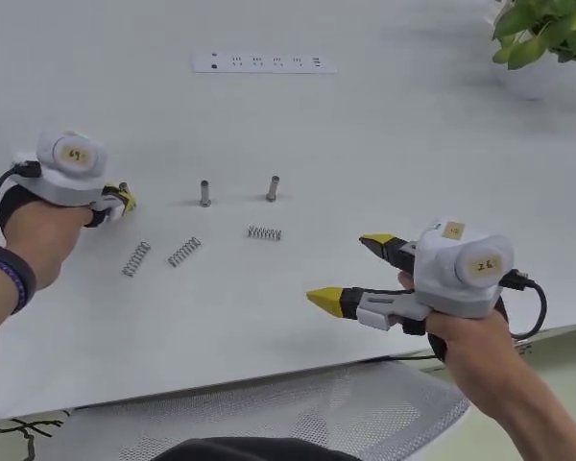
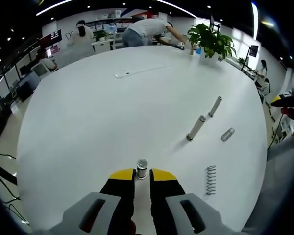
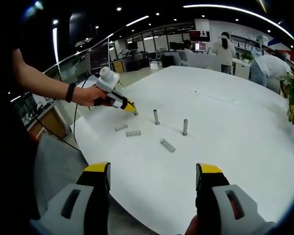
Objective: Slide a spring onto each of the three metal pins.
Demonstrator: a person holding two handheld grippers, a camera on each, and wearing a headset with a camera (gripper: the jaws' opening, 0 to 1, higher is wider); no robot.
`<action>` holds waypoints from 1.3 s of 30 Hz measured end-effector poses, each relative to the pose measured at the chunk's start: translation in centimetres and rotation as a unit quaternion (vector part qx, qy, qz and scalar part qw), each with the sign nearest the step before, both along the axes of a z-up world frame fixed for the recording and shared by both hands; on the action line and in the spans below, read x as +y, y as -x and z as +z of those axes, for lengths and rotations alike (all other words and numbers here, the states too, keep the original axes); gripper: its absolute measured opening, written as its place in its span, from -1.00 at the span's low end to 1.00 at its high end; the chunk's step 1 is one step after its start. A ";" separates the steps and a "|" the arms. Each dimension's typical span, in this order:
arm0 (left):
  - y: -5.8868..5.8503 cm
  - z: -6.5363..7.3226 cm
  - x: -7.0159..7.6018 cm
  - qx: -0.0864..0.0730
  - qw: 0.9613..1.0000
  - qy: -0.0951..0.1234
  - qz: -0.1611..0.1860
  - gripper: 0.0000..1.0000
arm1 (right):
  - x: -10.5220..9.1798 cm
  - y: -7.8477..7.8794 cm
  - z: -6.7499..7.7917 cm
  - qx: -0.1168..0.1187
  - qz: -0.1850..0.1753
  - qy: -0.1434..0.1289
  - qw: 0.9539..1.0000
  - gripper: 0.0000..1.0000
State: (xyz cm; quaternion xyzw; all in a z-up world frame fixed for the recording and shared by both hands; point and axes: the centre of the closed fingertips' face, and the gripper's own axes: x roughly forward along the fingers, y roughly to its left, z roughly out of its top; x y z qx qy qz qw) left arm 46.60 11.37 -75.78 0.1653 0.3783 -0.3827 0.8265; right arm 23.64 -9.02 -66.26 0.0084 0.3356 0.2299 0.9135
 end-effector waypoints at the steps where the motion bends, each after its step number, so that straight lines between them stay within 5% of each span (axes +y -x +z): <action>1: 0.0 0.0 0.0 0.000 1.000 0.000 0.001 -0.90 | 0.0 0.0 0.0 0.000 0.000 0.000 1.000 0.40; 10: 0.6 -1.0 0.6 0.028 1.000 -0.003 0.006 -0.67 | 0.1 0.0 -0.1 0.001 0.000 -0.002 1.000 0.40; 21: 1.7 -1.4 1.4 0.040 0.999 -0.003 0.008 -0.58 | 0.1 0.1 -0.3 0.003 0.001 -0.001 1.000 0.40; 39: 3.2 0.4 3.5 0.026 0.999 0.021 0.015 -0.45 | 0.2 0.0 -0.6 0.004 0.002 -0.003 1.000 0.40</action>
